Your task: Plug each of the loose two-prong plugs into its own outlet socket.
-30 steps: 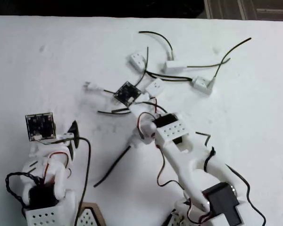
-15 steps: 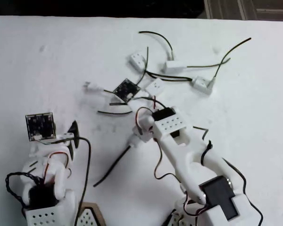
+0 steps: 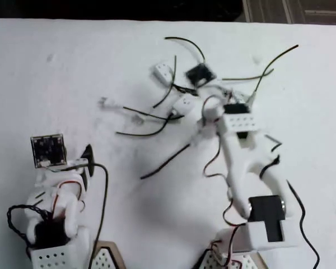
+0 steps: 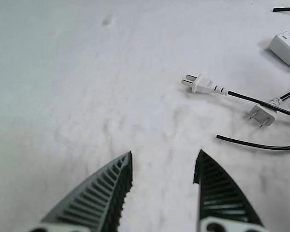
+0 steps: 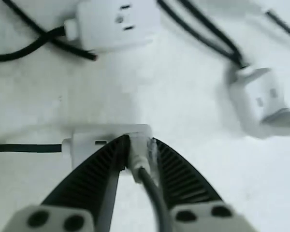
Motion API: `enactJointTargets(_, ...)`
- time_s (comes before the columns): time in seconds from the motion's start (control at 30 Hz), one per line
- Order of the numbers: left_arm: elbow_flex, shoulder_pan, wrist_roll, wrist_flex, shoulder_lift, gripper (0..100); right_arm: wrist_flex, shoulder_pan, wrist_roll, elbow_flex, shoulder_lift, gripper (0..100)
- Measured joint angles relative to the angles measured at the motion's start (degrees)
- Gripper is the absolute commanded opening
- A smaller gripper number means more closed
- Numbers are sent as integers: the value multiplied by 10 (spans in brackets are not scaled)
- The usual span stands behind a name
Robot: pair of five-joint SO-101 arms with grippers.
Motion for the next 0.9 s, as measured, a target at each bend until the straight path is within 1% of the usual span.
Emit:
enactJointTargets(0.27,4,0,0,-4,0,221,6,100,9,-185,124,21)
enactJointTargets(0.33,4,0,0,-4,0,221,20,115,9,-227,156,22)
enactJointTargets(0.4,4,0,0,-4,0,221,44,122,9,-265,181,54)
enactJointTargets(0.5,4,0,0,-4,0,221,99,124,8,-317,198,160)
enactJointTargets(0.57,4,0,0,-4,0,221,146,122,9,-351,198,206)
enactJointTargets(0.73,4,0,0,-4,0,221,287,118,9,-433,198,208)
enactJointTargets(0.9,4,0,0,-4,0,221,409,78,9,-494,198,206)
